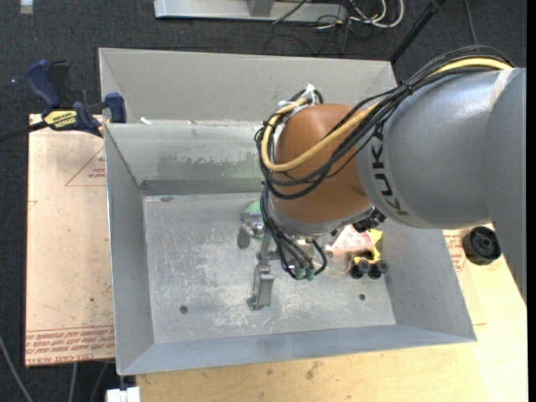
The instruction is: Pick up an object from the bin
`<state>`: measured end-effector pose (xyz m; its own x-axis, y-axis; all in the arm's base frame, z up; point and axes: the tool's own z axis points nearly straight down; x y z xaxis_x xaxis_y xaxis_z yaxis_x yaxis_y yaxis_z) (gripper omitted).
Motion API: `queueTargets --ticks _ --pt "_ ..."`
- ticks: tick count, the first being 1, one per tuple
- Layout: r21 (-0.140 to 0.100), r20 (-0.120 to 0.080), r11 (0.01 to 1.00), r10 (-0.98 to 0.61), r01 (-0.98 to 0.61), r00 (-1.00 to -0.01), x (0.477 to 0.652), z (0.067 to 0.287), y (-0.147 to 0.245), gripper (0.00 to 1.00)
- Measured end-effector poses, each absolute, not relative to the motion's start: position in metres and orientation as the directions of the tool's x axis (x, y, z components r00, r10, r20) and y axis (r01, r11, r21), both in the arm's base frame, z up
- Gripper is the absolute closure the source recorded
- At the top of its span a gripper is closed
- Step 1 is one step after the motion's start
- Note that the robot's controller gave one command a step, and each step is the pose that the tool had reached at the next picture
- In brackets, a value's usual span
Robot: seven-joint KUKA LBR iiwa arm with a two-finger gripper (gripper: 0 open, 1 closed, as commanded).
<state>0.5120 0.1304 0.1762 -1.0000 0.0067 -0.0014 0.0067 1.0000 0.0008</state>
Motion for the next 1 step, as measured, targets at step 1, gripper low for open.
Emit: queueTargets --ticks 1 --pt "0.001 -0.003 1.0 0.022 0.022 -1.0 0.5445 0.165 0.1122 0.0"
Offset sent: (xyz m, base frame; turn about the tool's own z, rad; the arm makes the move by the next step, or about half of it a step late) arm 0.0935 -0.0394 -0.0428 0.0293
